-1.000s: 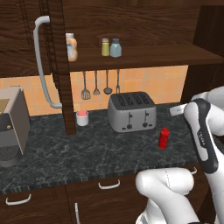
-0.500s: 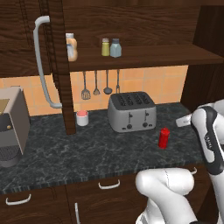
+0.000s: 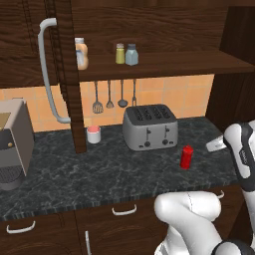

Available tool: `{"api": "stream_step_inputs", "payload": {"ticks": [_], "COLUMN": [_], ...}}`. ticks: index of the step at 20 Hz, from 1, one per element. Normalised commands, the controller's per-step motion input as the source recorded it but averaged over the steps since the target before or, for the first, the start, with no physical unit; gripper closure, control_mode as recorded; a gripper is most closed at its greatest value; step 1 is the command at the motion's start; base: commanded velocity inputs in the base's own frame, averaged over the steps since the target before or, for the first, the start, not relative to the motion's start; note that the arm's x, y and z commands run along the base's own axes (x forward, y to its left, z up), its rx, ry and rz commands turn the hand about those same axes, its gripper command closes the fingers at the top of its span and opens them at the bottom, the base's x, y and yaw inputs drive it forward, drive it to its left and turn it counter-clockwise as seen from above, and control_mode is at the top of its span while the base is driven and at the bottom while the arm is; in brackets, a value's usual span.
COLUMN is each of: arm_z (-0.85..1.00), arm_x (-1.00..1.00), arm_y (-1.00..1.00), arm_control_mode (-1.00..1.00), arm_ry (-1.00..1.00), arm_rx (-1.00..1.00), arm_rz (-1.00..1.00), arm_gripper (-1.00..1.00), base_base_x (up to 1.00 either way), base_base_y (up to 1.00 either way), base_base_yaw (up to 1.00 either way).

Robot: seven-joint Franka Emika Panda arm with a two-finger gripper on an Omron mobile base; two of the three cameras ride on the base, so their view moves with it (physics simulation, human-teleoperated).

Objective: Put the shaker and condiment bottle from the counter next to their counterparts in the cabinet.

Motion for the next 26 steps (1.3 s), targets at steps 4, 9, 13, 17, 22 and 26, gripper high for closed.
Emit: {"api": "stream_step_inputs", "payload": {"ticks": [4,9,13,17,22,26], "arm_z": [-0.64,-0.37,-0.08,-0.24,-0.37,-0.22], "arm_x": [0.0,0.02,0.0,0.14,0.19,0.12], "arm_y": [0.0,0.0,0.0,0.0,0.0,0.0], "arm_control_mode": [-1.0,-1.0,-1.0,-1.0,-1.0,-1.0], "arm_ry": [0.0,0.0,-0.03,-0.11,-0.1,-0.04], "arm_rx": [-0.04,-0.01,0.0,0.0,0.0,0.0], "arm_rz": [0.03,0.02,0.01,0.02,0.07,0.07], "arm_gripper": [-1.0,-1.0,-1.0,-1.0,-1.0,-1.0], "base_base_x": [0.0,0.0,0.0,0.0,0.0,0.0], "base_base_y": [0.0,0.0,0.0,0.0,0.0,0.0], "base_base_yaw": [0.0,0.0,0.0,0.0,0.0,0.0]}}
